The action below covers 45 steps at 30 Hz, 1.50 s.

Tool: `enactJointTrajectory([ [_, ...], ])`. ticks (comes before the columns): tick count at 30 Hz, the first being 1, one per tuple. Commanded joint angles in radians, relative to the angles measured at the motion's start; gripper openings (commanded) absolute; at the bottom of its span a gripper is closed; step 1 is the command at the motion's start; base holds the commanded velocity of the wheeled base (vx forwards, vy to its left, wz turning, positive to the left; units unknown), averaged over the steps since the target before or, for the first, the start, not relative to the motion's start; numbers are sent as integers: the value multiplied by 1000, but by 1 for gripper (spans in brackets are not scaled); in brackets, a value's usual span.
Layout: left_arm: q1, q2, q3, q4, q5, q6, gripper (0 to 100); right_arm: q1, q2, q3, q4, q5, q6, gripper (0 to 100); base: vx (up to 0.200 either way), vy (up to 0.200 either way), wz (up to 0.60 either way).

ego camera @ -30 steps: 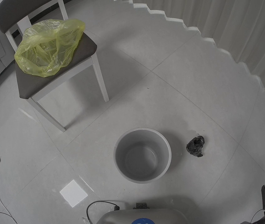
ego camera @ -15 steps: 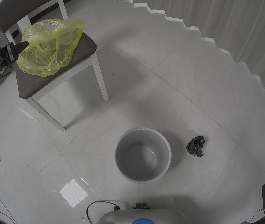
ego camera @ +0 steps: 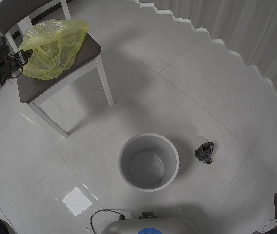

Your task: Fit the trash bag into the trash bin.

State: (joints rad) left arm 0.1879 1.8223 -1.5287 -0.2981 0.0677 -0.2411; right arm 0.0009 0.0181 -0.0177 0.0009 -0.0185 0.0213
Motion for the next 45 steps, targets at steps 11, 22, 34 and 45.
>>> enactJointTrajectory([
  [11, 25, 55, -11, -62, -9, -9, 100, 1, -18, 18, -1, -8, 2, 100, 0, 0, 0],
  [22, 7, 68, -5, -65, -34, -14, 0, -1, -18, 18, -1, -6, 0, 100, 0, 0, 0],
  [34, -45, 8, 30, -70, -109, 11, 0, 14, 80, -166, -128, 155, 95, 100, 0, 0, 0],
  [45, -91, -103, 170, -185, -287, 350, 0, 77, 556, -504, -165, 262, 140, 100, 0, 0, 0],
])
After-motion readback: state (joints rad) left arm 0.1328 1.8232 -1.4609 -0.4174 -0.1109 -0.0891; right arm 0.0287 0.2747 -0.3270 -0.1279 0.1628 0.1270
